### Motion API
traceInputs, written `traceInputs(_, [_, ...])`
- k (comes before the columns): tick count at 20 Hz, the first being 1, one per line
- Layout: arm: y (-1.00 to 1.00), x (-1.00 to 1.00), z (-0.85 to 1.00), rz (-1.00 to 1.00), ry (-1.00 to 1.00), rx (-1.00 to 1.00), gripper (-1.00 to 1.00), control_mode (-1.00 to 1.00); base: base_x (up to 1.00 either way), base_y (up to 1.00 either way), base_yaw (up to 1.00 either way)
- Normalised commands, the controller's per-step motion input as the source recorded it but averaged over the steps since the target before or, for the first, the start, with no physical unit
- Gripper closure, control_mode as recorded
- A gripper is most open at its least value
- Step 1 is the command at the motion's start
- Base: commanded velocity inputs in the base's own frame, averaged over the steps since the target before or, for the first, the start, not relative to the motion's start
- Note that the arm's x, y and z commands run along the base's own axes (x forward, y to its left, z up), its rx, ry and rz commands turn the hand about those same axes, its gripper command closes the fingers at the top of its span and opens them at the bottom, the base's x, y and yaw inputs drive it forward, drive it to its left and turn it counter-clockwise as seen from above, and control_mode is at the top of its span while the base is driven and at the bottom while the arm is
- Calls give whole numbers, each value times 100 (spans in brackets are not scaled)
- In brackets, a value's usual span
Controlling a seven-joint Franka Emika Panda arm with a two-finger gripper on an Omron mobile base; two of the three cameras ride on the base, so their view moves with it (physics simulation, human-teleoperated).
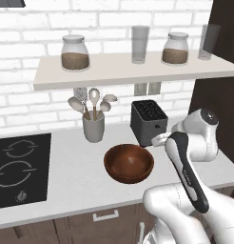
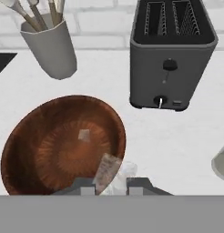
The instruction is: Grab a lemon wedge from the fridge and one ice cube from the ice bowl, and put them in the glass of lemonade.
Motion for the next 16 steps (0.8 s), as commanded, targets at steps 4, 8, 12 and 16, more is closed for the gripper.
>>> traceInputs(4, [-99,0,24,-6,-7,-6,100,-100,0,0,0])
traceInputs(8, [-99,3,39,-5,-4,-1,100,-100,0,0,0])
traceInputs(12, [-77,23,37,-6,2,-2,100,-100,0,0,0])
traceInputs(16, [-29,62,12,-6,22,-12,100,-100,0,0,0])
